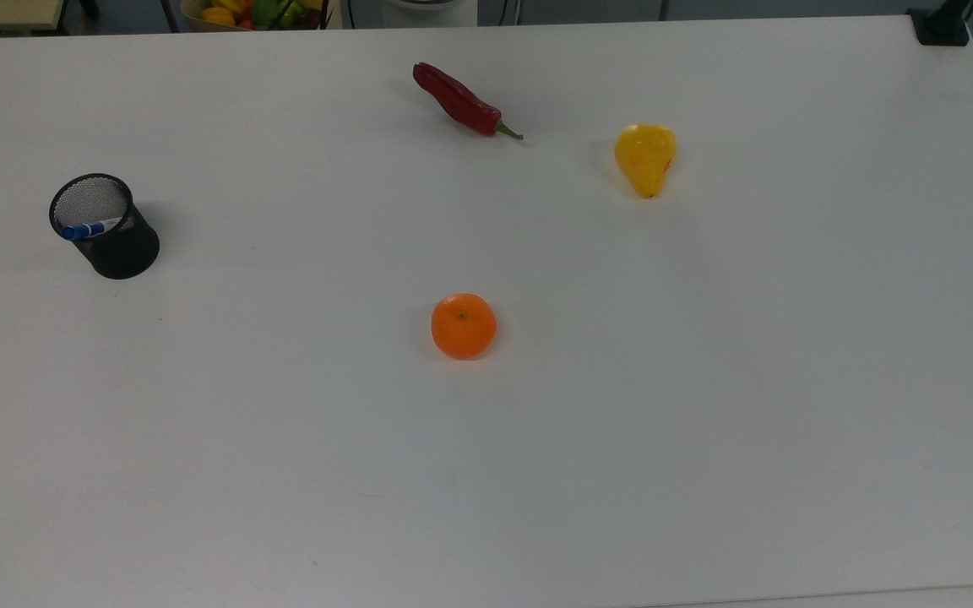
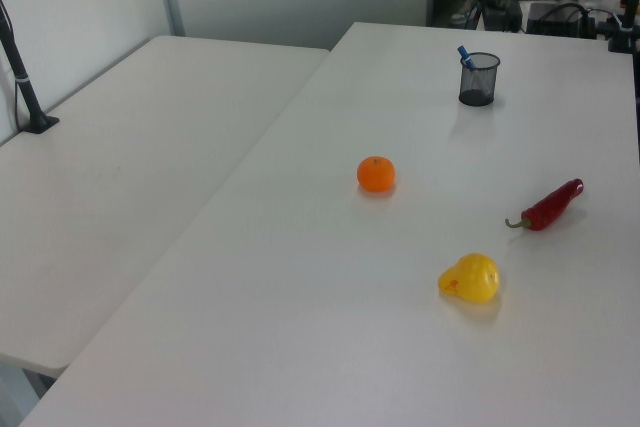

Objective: Place marker

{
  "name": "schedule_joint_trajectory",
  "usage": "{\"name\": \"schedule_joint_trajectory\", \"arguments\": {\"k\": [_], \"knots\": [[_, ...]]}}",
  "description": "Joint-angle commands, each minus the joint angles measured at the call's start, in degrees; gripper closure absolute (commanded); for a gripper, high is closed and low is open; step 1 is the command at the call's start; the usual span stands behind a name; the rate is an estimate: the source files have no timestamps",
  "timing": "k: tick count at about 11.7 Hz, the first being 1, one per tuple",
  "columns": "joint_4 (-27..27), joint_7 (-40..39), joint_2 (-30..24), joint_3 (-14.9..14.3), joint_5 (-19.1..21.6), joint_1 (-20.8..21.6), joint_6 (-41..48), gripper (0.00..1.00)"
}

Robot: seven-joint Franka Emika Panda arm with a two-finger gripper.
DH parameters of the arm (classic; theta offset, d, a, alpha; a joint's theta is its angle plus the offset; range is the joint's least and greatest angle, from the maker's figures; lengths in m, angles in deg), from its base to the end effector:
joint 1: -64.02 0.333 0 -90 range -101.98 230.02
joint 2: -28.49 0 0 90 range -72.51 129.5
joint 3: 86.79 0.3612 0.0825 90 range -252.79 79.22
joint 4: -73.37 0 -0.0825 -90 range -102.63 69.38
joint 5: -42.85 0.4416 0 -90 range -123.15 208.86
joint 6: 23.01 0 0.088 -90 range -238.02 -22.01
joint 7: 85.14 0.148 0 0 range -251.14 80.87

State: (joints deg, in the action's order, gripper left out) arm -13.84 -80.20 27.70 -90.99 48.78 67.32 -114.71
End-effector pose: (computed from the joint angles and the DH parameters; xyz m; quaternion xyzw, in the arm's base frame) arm 0.6145 0.0050 0.6667 -0.9963 0.0500 -0.0441 0.0538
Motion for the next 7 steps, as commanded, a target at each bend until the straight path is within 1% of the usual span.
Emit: {"name": "schedule_joint_trajectory", "arguments": {"k": [1,2,3,5,6,7], "knots": [[-1.6,-0.2,-0.6,4.3,-2.0,0.1,1.0,0.0],[-3.6,-0.8,-0.5,4.9,-2.2,0.2,-0.4,0.0],[-4.4,-1.8,-0.6,5.1,-2.7,0.7,-2.9,0.0],[-4.8,-5.9,-0.4,4.6,-3.7,0.9,-4.4,0.0],[-5.2,-9.0,-0.4,4.1,-4.5,1.0,-4.7,0.0],[-5.2,-11.3,-0.4,2.6,-4.5,1.7,-4.7,0.0]]}}
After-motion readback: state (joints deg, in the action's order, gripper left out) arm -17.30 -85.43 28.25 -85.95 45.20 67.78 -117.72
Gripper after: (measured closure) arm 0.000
